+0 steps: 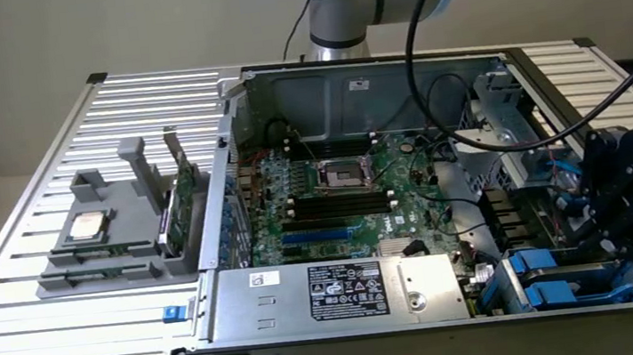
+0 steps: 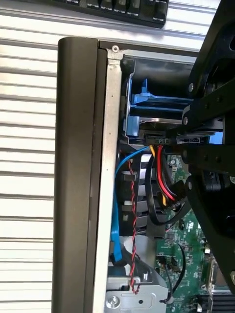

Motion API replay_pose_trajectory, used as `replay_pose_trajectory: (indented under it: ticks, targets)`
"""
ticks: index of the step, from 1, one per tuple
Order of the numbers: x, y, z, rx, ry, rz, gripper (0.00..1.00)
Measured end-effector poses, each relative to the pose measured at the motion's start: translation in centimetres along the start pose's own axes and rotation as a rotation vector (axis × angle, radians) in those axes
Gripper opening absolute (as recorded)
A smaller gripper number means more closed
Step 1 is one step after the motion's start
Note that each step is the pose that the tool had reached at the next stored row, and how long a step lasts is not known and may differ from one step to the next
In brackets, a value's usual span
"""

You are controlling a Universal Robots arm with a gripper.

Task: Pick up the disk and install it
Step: 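Insert the disk into the insertion slot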

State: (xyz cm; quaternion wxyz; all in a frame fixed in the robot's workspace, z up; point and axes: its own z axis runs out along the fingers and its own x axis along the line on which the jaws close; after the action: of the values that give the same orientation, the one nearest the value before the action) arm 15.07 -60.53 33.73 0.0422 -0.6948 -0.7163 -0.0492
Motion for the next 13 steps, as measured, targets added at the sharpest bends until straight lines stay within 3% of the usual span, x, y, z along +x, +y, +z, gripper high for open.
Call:
replay_pose_trajectory:
  ticks: [7, 13]
  targets:
    - [0.01, 0.04, 0.06, 0.0007, -0.0241, 0.029, 0.17]
    - [0.29, 0.04, 0.24, 0.0134, -0.0437, 0.041, 0.17]
